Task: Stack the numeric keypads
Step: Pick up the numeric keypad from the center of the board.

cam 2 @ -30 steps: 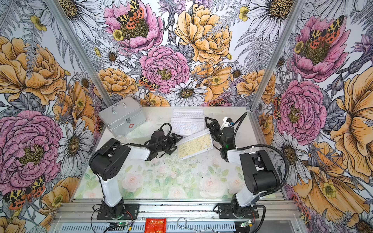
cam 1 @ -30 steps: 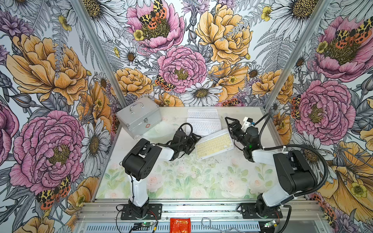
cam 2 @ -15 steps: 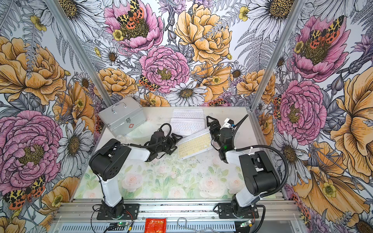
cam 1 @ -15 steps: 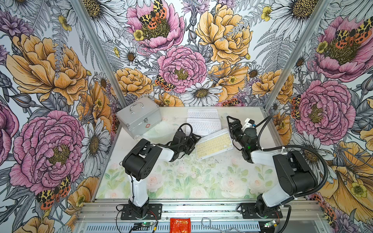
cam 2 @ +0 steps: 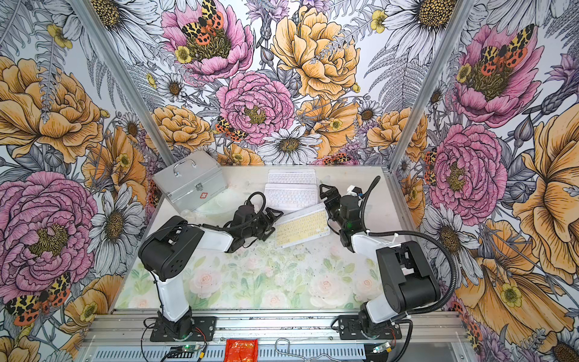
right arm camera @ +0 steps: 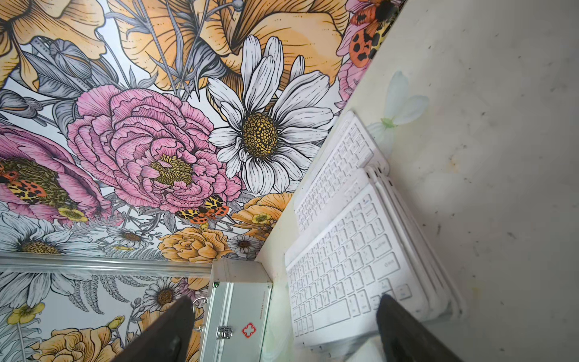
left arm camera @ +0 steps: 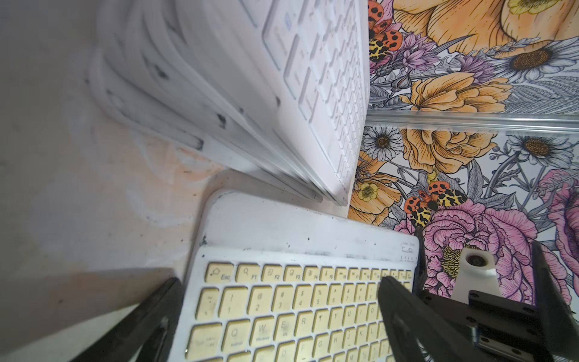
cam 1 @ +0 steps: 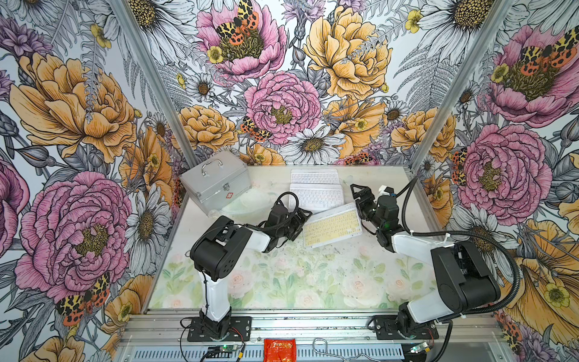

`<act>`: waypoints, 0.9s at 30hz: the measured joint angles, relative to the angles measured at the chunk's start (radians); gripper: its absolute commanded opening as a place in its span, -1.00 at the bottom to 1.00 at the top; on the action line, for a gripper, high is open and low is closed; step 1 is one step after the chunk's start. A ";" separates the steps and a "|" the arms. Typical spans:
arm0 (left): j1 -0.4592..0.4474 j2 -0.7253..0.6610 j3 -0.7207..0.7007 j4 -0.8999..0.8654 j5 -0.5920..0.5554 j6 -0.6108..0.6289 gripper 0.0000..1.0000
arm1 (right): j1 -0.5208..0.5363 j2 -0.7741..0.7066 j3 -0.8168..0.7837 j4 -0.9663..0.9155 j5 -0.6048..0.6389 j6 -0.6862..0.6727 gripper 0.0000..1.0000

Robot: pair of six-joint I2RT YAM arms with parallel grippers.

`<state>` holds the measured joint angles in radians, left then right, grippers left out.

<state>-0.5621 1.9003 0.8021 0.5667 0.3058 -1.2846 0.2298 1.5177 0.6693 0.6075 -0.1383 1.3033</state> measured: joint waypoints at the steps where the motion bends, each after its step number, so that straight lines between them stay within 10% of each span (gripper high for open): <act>1: 0.000 0.000 0.000 0.000 0.000 0.000 0.98 | 0.000 0.000 0.002 -0.006 -0.002 -0.004 0.84; 27: -0.001 0.000 -0.011 0.022 -0.006 -0.005 0.97 | 0.051 0.003 0.045 0.109 -0.064 -0.062 0.78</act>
<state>-0.5629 1.9003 0.7906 0.5884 0.3000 -1.2900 0.2813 1.5208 0.7139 0.7170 -0.2028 1.2415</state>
